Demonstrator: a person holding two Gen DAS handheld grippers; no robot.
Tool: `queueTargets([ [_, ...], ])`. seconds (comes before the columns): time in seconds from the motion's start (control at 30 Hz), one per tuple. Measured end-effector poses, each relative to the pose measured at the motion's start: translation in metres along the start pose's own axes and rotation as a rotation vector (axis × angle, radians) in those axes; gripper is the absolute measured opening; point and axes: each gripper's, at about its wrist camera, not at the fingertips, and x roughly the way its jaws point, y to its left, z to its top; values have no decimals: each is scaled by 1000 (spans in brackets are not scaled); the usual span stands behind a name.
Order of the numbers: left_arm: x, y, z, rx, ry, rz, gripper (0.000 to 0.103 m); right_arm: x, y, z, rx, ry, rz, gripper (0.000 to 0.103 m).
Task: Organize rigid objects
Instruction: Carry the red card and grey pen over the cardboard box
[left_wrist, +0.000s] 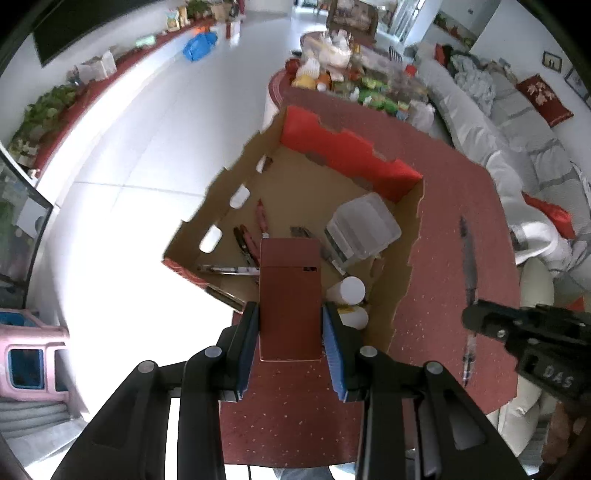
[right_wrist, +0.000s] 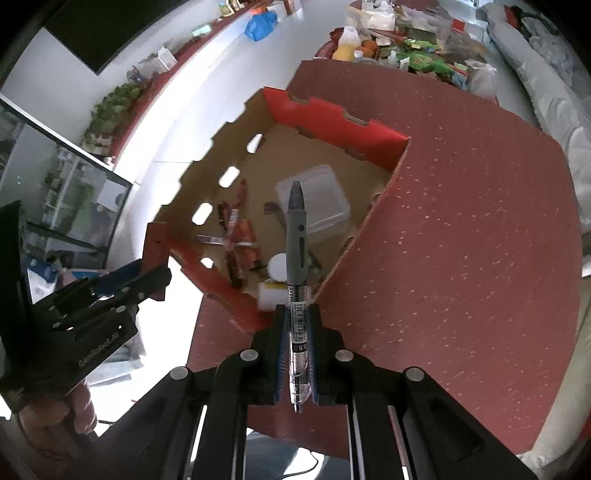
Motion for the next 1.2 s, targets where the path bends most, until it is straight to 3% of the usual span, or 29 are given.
queueTargets([
  [0.23,-28,15,-23,-68,-5,36,37,-13,13,-22,-49,-36,51,11],
  [0.4,-46,23,-32,-35,1,51,37,-26,14,-50,-6,-56,88,11],
  [0.63,-39,49,-13,82,-3,-13,37,-23,35,-69,114,-104,68,11],
  [0.83,-33,108,13,271,27,-113,37,0,96,-59,253,-162,16,11],
  [0.97,-42,147,30,408,23,-130,37,13,145,-49,419,-182,3,11],
  [1.2,-50,186,64,493,13,-159,37,14,202,-21,525,-228,-52,11],
])
